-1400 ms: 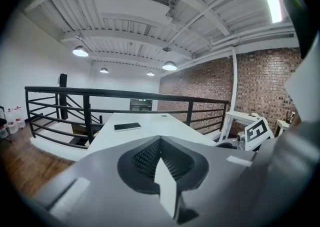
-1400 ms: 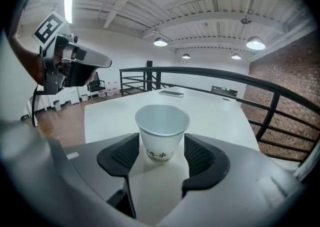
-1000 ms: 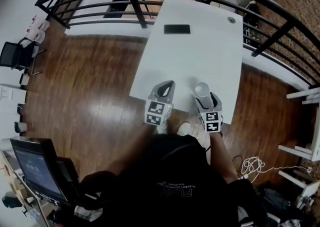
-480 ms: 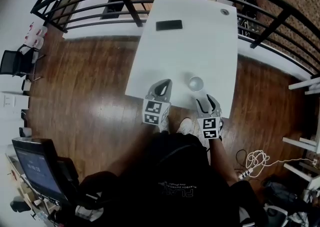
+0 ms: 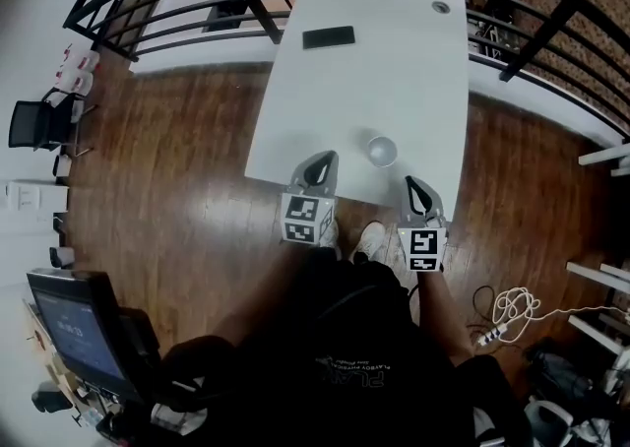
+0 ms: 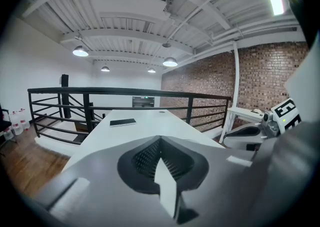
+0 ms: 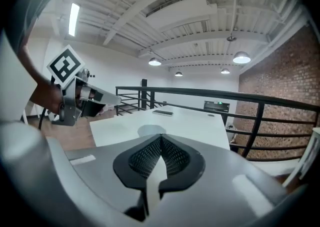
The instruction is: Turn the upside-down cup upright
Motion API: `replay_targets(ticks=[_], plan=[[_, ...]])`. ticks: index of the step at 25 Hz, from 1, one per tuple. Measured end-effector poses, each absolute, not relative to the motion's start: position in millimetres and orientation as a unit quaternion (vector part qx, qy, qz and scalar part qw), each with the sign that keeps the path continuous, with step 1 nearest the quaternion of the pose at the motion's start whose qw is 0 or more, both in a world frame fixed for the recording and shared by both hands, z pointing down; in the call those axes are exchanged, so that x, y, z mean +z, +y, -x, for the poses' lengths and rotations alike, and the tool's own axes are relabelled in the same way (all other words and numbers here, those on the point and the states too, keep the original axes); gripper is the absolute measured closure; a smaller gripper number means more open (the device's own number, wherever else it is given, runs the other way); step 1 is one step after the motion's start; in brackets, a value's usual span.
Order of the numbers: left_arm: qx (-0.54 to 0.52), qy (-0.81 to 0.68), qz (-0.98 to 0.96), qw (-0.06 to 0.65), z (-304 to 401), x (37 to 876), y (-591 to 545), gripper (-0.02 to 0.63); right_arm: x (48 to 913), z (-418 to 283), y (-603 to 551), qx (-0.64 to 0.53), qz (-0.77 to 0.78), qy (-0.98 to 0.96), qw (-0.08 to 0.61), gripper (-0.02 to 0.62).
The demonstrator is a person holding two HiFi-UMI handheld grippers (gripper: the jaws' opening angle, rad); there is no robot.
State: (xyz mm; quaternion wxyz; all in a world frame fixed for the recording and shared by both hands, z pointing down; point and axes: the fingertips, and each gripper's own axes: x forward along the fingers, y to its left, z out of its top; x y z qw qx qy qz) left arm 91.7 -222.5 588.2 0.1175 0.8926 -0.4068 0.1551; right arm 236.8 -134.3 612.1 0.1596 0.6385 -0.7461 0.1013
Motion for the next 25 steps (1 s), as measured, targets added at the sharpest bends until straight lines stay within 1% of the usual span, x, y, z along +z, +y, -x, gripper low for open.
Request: replay_targets(ticks=[5,15,19,25], plan=[[0.146,-0.408,-0.894,0.111,-87.9,586.5,-218.6,0.609,592.3,-239.6,-134.9,0.092,-0.653,-0.741,0.128,0.583],[0.121,-0.379,-0.913,0.093,-73.3,576.5,-193.1,0.609,568.5,-222.1,-119.3,0.07,-0.69,-0.707,0.136,0.583],[0.112,-0.368,-0.92,0.075,-49.5,564.8,-171.8,0.609,557.1,-199.7,-104.4,0.062,-0.703,-0.696,0.131,0.583],[0.099,-0.348,-0.927,0.098,-8.4,563.0,-132.3,0.61,536.7,-167.2,-65.3,0.057,-0.723,-0.678,0.118,0.583]])
